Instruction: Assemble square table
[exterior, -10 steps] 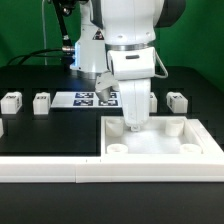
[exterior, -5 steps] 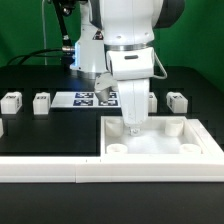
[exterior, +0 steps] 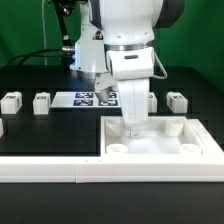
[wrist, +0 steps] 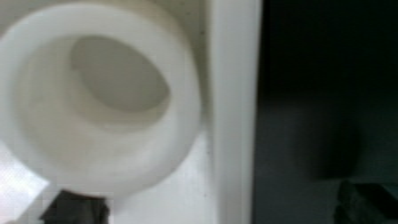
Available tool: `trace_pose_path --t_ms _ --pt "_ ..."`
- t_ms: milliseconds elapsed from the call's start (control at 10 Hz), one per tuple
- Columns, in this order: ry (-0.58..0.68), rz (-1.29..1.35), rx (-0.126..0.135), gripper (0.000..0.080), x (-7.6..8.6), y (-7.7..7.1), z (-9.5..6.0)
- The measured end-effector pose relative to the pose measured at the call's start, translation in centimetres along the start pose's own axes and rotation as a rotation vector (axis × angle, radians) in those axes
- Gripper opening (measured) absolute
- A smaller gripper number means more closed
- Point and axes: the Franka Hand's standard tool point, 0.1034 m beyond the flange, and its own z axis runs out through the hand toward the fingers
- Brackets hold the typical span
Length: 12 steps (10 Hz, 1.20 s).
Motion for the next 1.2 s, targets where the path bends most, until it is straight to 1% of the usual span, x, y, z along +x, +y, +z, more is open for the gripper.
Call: trace_pose_path --t_ms 400,500,600,700,800,900,1000,1100,1200 --pt "0.0 0.029 -0.002 0.0649 0.2 0.0 -0.2" --pt "-0.001 0.093 -0.016 0.0649 1.0 0.0 -1.2" --pt "-0.011 0.232 -0.026 0.0649 2.4 -0.9 -2.9" --pt "-0.017 0.322 -0.038 0.0649 3.8 -1.9 -4.1" --pt "-0.02 0.418 -0.053 0.0649 5.6 -3.1 -5.4" --pt "-0.019 0.615 -0.056 0.0649 7.8 -4.1 -6.0" --pt "-0.018 0.726 -0.053 0.0649 9.1 -4.6 -5.7" --pt "-0.021 0.758 -0.045 0.0649 8.8 -4.8 -5.0" --pt "0.006 0.765 -0.073 0.0649 7.9 -4.1 -4.7"
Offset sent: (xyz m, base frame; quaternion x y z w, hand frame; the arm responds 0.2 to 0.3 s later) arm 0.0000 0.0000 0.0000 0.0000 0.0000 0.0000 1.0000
